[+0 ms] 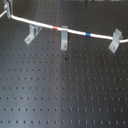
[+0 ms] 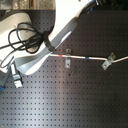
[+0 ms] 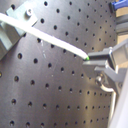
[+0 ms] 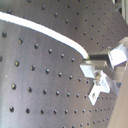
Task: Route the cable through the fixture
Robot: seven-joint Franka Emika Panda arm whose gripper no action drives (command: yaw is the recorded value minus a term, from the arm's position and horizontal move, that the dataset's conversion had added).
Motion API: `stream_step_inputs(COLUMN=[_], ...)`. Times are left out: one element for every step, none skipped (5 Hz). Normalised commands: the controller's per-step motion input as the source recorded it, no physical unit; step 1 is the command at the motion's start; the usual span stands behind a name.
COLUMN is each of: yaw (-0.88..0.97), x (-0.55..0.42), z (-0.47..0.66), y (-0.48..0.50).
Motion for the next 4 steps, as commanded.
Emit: stream_step_inputs(yaw=[0.13, 0.13, 0.08, 0.15], x=[0.337, 0.328, 0.303, 0.177], z=[-0.16, -0.16, 0.0, -0.2], y=[-0.312, -0.306, -0.43, -0.332])
